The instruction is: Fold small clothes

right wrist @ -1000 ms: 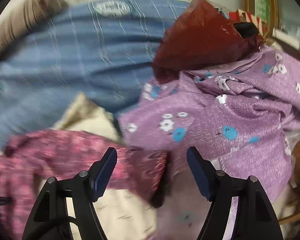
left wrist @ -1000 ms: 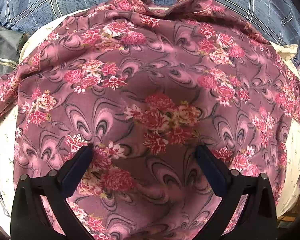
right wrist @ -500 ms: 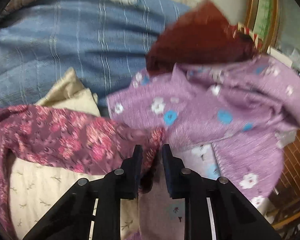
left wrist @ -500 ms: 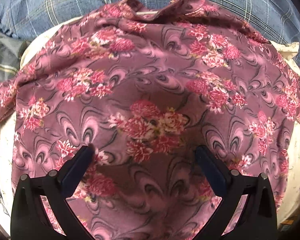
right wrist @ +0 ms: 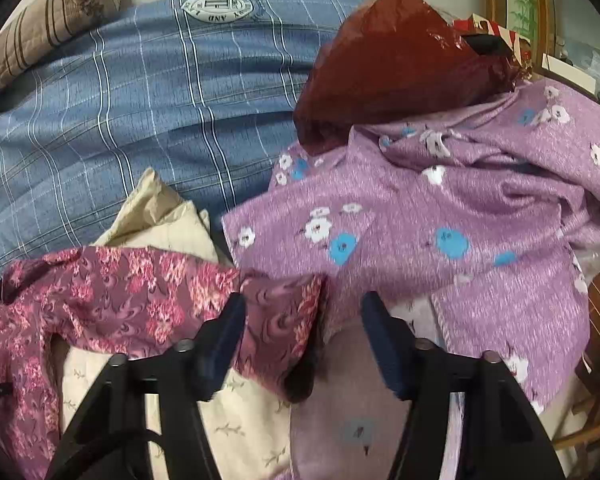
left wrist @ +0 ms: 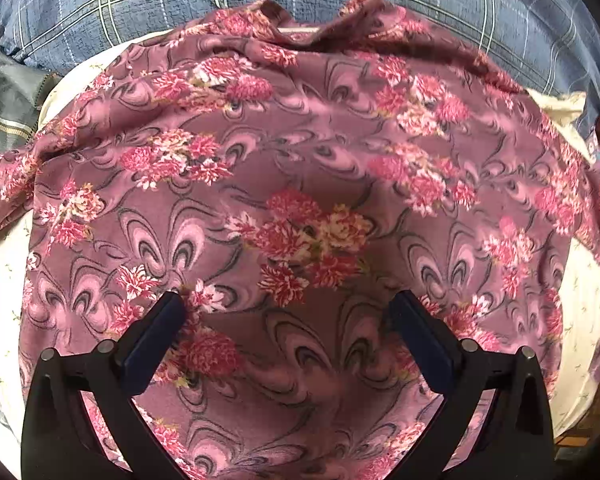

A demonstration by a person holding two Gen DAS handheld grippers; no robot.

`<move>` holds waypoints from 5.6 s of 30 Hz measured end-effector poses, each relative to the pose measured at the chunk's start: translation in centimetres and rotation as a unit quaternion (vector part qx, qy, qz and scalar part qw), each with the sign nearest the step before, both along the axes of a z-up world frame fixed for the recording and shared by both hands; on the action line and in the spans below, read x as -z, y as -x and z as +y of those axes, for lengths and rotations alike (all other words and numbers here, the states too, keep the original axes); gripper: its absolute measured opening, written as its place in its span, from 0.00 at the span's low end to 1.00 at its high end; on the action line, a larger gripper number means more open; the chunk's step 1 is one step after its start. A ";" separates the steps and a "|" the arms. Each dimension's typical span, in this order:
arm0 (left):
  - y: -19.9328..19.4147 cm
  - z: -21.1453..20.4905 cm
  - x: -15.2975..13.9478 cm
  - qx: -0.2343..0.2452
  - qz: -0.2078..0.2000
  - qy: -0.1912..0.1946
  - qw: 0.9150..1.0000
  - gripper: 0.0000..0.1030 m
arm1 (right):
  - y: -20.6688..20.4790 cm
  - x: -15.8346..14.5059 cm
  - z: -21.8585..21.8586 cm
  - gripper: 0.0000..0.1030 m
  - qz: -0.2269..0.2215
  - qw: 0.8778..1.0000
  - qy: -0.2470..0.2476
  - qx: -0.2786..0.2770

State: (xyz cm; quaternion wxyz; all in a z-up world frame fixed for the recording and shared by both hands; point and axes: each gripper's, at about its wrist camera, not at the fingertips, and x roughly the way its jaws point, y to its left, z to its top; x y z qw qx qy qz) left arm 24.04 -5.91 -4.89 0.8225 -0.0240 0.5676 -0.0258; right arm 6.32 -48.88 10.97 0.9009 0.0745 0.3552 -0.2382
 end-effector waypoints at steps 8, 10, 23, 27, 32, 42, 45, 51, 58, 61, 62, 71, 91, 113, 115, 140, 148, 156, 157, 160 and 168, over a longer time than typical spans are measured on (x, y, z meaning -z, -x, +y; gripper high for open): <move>1.3 0.5 0.1 0.009 -0.010 -0.024 1.000 1.00 | -3.6 5.3 0.1 0.43 0.075 0.997 0.026 -0.008; 1.3 0.9 0.1 0.007 -0.007 -0.021 1.000 1.00 | -3.0 5.7 0.4 0.24 0.073 0.997 0.040 0.005; 2.2 0.8 0.1 0.015 -0.016 -0.005 1.000 1.00 | -0.4 -2.7 8.3 0.08 0.012 0.998 0.024 -0.051; 3.0 1.4 0.4 0.031 -0.021 -0.010 0.999 1.00 | 0.8 -1.6 4.2 0.70 0.035 0.999 -0.009 0.005; 3.5 1.7 0.5 0.032 -0.019 -0.013 0.999 1.00 | -0.7 0.6 3.1 0.68 0.057 0.998 0.033 0.024; 2.9 0.3 1.0 0.033 -0.011 -0.018 0.999 1.00 | -4.9 6.6 0.6 0.12 0.074 0.997 -0.001 0.030; 2.8 0.1 0.9 0.034 -0.011 -0.018 0.999 1.00 | -3.3 4.9 1.7 0.09 0.032 0.999 -0.026 0.010; 3.0 0.7 0.4 0.033 -0.011 -0.008 0.999 1.00 | -1.8 0.7 7.0 0.09 -0.007 0.998 -0.022 -0.054; 4.2 4.4 -0.9 0.024 -0.013 0.027 0.999 1.00 | -4.6 -3.1 18.2 0.09 -0.019 0.988 -0.019 -0.154; 4.5 6.8 -1.4 0.009 -0.018 0.042 0.999 1.00 | -7.3 -4.0 23.5 0.09 -0.019 0.978 -0.019 -0.206; 4.5 7.4 -1.3 0.005 -0.017 0.045 0.999 1.00 | -8.5 -4.1 25.7 0.09 -0.019 0.974 -0.021 -0.227; 6.2 10.8 0.2 -0.004 -0.002 0.074 0.997 1.00 | -17.6 5.3 44.7 0.11 0.084 0.933 -0.047 -0.347; -0.7 9.0 -2.8 -0.043 -0.012 0.109 0.993 1.00 | -16.0 7.6 27.8 0.66 0.071 0.930 -0.256 -0.255; -7.0 5.4 0.4 -0.179 0.025 0.293 0.939 1.00 | -13.4 15.1 15.8 0.66 0.056 0.876 -0.450 -0.161; -6.9 5.0 0.3 -0.172 0.025 0.300 0.938 0.99 | -13.7 15.4 15.4 0.66 0.050 0.875 -0.457 -0.151; -6.5 10.7 -4.0 -0.168 -0.091 0.237 0.952 0.06 | -13.7 12.8 22.6 0.29 0.016 0.848 -0.483 -0.215; -7.0 11.4 -3.4 -0.170 -0.089 0.229 0.954 0.06 | -13.0 19.0 19.5 0.41 -0.010 0.808 -0.571 -0.141; -6.8 12.7 -5.4 -0.184 -0.114 0.232 0.949 0.06 | -10.3 20.3 16.6 0.55 -0.065 0.758 -0.642 -0.090; -6.6 12.9 -5.6 -0.187 -0.116 0.231 0.948 0.06 | -10.3 20.3 17.1 0.57 -0.065 0.752 -0.650 -0.088; -6.4 13.3 -6.0 -0.192 -0.117 0.226 0.948 0.06 | -11.1 21.3 16.9 0.58 -0.077 0.727 -0.680 -0.061; -5.7 10.9 -5.6 -0.176 -0.097 0.219 0.955 0.06 | -9.3 19.2 13.1 0.25 -0.127 0.776 -0.618 -0.009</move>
